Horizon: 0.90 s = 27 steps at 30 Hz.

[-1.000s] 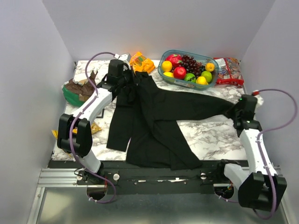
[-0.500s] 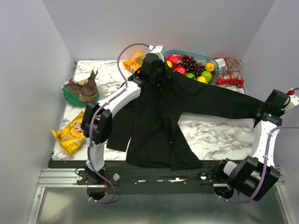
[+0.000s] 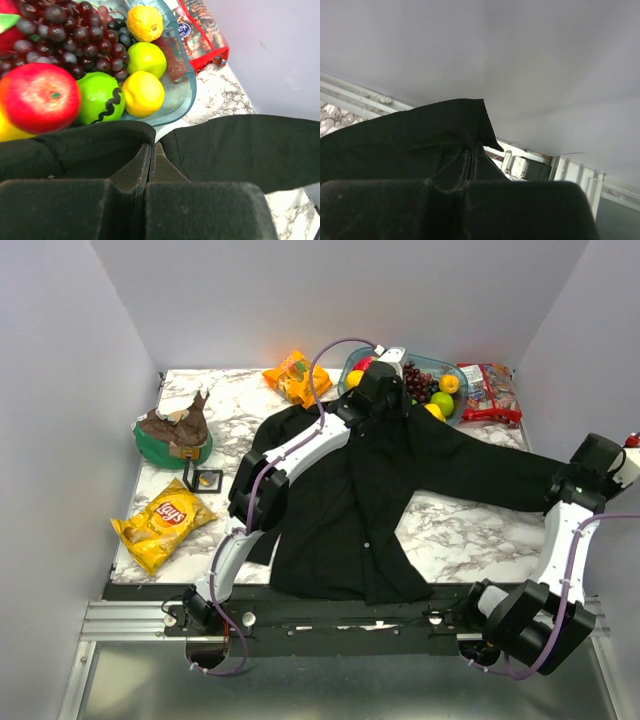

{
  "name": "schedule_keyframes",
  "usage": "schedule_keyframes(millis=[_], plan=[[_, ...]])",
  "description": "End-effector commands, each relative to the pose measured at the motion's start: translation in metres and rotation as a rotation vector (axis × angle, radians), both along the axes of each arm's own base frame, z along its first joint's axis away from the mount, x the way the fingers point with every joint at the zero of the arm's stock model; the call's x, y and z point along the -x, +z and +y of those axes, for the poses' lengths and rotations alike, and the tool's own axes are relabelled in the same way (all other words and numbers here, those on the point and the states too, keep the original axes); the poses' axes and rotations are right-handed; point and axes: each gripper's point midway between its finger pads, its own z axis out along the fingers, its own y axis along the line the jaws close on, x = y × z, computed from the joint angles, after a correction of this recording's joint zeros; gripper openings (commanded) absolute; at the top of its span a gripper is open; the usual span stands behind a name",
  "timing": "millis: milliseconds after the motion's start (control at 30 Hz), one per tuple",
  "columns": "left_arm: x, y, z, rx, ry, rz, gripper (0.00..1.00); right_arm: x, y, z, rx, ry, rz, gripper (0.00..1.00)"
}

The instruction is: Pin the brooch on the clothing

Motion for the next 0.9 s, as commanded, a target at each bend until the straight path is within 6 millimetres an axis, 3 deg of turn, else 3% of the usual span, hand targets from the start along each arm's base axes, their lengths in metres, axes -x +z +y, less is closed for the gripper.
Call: schedule_keyframes(millis=[0, 67, 100, 133, 200, 267, 300, 367, 400, 433, 467, 500, 533, 567, 600, 633, 667, 700, 733, 767, 800, 833, 867], plan=[[-0.014, -0.003, -0.005, -0.009, 0.047, -0.026, 0.00, 0.012, 0.012, -0.006, 0.047, -0.047, 0.015, 0.01], [-0.017, -0.004, -0.007, -0.016, 0.049, -0.028, 0.27, 0.008, 0.007, -0.004, 0.025, -0.022, 0.016, 0.01], [-0.016, -0.001, -0.009, -0.016, 0.038, -0.035, 0.45, 0.005, 0.006, -0.003, 0.016, -0.011, 0.016, 0.11], [-0.014, 0.003, -0.011, -0.019, 0.015, -0.053, 0.75, 0.003, 0.010, -0.001, 0.013, 0.002, 0.003, 0.33], [-0.006, 0.013, -0.016, -0.024, -0.033, -0.079, 0.95, -0.002, 0.016, 0.003, 0.007, 0.033, -0.032, 0.79], [0.002, 0.020, -0.017, -0.054, -0.076, -0.132, 0.99, -0.008, 0.022, 0.008, -0.002, 0.075, -0.062, 0.95], [0.009, 0.041, -0.016, -0.045, -0.086, -0.171, 0.99, -0.010, 0.025, 0.011, -0.008, 0.095, -0.079, 0.99], [0.016, 0.048, -0.012, -0.071, -0.104, -0.217, 0.99, -0.018, 0.032, 0.022, -0.016, 0.152, -0.132, 1.00], [0.025, 0.075, -0.007, -0.051, -0.108, -0.254, 0.99, -0.021, 0.034, 0.028, -0.022, 0.179, -0.148, 1.00], [0.029, 0.072, -0.002, -0.065, -0.109, -0.253, 0.99, -0.024, 0.041, 0.035, -0.015, 0.210, -0.179, 1.00], [0.038, 0.097, 0.006, -0.041, -0.104, -0.281, 0.99, -0.037, 0.043, 0.050, -0.030, 0.288, -0.200, 0.99], [0.043, 0.105, 0.012, -0.037, -0.099, -0.289, 0.99, -0.044, 0.043, 0.060, -0.037, 0.334, -0.210, 0.97], [0.047, 0.089, 0.019, -0.057, -0.094, -0.265, 0.99, -0.050, 0.045, 0.070, -0.040, 0.380, -0.221, 0.96], [0.053, 0.093, 0.026, -0.055, -0.090, -0.268, 0.99, -0.063, 0.046, 0.094, -0.052, 0.468, -0.232, 0.95], [0.065, 0.118, 0.038, -0.031, -0.085, -0.298, 0.99, -0.070, 0.044, 0.107, -0.063, 0.517, -0.229, 0.95], [0.073, 0.096, 0.048, -0.075, -0.087, -0.255, 0.99, -0.078, 0.042, 0.123, -0.078, 0.570, -0.228, 0.95], [0.078, 0.095, 0.058, -0.089, -0.079, -0.246, 0.99, -0.091, 0.038, 0.154, -0.117, 0.668, -0.224, 0.95], [0.090, 0.111, 0.072, -0.079, -0.070, -0.252, 0.99, -0.095, 0.032, 0.172, -0.146, 0.720, -0.214, 0.95], [0.100, 0.078, 0.085, -0.131, -0.079, -0.174, 0.99, -0.100, 0.025, 0.191, -0.175, 0.774, -0.202, 0.94], [0.106, 0.068, 0.098, -0.152, -0.074, -0.143, 0.99, -0.105, 0.020, 0.232, -0.214, 0.893, -0.195, 0.93], [0.118, 0.077, 0.115, -0.145, -0.061, -0.144, 0.99, -0.107, 0.010, 0.253, -0.233, 0.946, -0.166, 0.91], [0.129, 0.033, 0.133, -0.205, -0.040, -0.050, 0.99, -0.107, 0.003, 0.274, -0.245, 0.997, -0.144, 0.91], [0.139, 0.020, 0.146, -0.218, -0.025, -0.021, 0.99, -0.104, -0.008, 0.293, -0.262, 1.034, -0.119, 0.91]])
